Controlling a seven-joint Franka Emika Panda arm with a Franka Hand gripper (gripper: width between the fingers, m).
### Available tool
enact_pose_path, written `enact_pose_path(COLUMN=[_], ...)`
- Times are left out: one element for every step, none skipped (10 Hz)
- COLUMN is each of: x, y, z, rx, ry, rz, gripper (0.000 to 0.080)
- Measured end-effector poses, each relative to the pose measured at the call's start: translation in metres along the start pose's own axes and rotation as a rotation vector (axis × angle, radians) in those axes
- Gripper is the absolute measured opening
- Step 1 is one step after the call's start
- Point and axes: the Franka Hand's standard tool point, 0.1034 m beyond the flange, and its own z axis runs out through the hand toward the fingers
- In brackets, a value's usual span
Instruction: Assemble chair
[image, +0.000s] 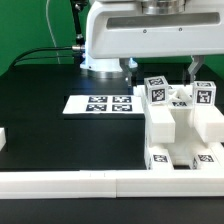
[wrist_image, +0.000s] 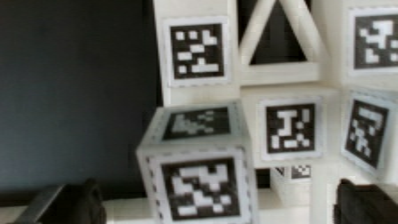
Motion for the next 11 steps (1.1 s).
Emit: enact_pose_path(x=[-0.0006, -0.0004, -0.0005, -0.0005, -0.0006, -0.0004, -0.0004, 0.0001, 0.0018, 0.0017, 0.0013], y=[0.0002, 0.0002, 0.0002, -0.0001, -0.0004, -0.0004, -0.0005, -0.0006, -0.0011, -0.0006, -0.0008], z=[0.0008, 0.0007, 0.0009, 0.0011, 0.0013, 0.0012, 0.0013, 0.0016, 0.0013, 0.0009, 0.0003], rx=[0.0, 0.001, 0.001, 0.003, 0.004, 0.004, 0.004, 0.002, -0.007, -0.002, 0.009], ry=[-0.002, -0.001, -0.002, -0.002, -0.003, -0.002, -0.002, 0.001, 0.018, 0.03, 0.053], rz=[0.0, 0.012, 0.031, 0.068, 0.147, 0.188, 0.274, 0.343, 0.41, 0.523, 0.674], gripper=[0.0648, 0.0648, 0.0555, 0.0555, 0.0353, 0.028, 0.028, 0.028, 0.028, 0.028, 0.028])
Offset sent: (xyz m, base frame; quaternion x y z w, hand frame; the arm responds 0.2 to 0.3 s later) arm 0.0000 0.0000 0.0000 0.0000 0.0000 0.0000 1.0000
